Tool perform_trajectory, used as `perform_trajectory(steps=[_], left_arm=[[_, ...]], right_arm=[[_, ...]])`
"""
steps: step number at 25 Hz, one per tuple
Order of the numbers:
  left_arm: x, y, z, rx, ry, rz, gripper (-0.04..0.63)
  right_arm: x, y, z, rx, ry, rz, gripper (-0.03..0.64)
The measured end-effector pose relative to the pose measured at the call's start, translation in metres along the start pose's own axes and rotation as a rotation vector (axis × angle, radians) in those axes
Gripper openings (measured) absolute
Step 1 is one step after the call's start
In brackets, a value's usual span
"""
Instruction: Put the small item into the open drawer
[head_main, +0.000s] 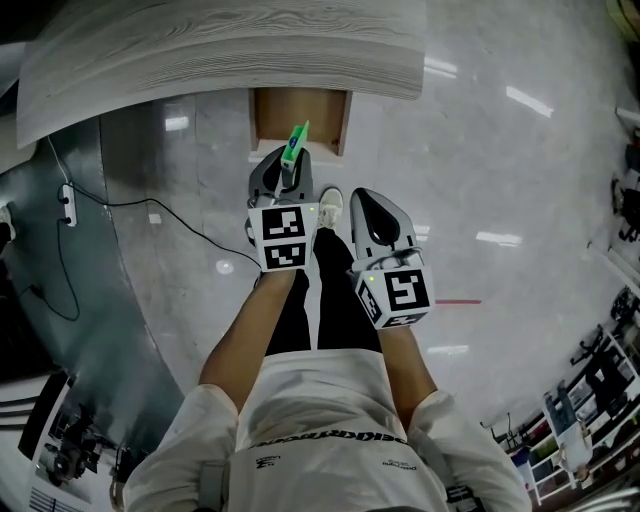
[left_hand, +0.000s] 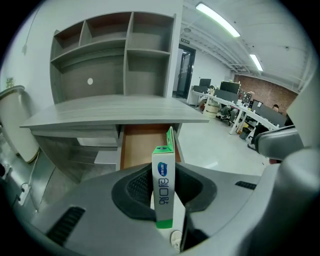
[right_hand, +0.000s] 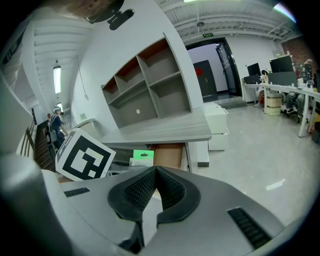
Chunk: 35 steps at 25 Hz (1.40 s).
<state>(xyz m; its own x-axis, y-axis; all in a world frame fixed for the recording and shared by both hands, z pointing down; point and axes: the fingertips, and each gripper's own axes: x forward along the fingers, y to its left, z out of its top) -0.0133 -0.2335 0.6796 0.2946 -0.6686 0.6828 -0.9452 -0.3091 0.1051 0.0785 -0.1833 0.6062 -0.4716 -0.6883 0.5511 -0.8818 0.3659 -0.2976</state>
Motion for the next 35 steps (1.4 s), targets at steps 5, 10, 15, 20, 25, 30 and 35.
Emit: perform_trajectory(steps=[5,10,15,20,25,30,35], left_arm=[[0.016,0.005,-0.006,-0.021,0.018,0.016,0.097],[0.029,0.012,-0.008,-0.030,0.028,0.028,0.097],[0.043,0.013,-0.012,-0.057,0.047,0.033,0.098],[0.058,0.016,-0.021,-0.076,0.068,0.043,0.098],[0.072,0.019,-0.027,-0.080,0.087,0.057,0.100],[0.083,0.018,-0.027,-0.080,0.095,0.066,0.100],[0.093,0.019,-0.031,-0.093,0.113,0.075,0.100]], right_arm=[[0.005,-0.006,-0.008,0.006,0.007,0.004,0.029],[0.008,-0.010,-0.012,0.007,0.008,0.004,0.029],[0.007,-0.019,-0.015,0.011,0.000,-0.004,0.029],[0.006,-0.021,-0.022,0.015,0.010,-0.008,0.028],[0.011,-0.018,-0.028,-0.003,0.020,0.004,0.029],[0.010,-0.024,-0.030,0.014,0.022,-0.007,0.029],[0.007,-0.031,-0.030,0.008,0.023,-0.017,0.029]])
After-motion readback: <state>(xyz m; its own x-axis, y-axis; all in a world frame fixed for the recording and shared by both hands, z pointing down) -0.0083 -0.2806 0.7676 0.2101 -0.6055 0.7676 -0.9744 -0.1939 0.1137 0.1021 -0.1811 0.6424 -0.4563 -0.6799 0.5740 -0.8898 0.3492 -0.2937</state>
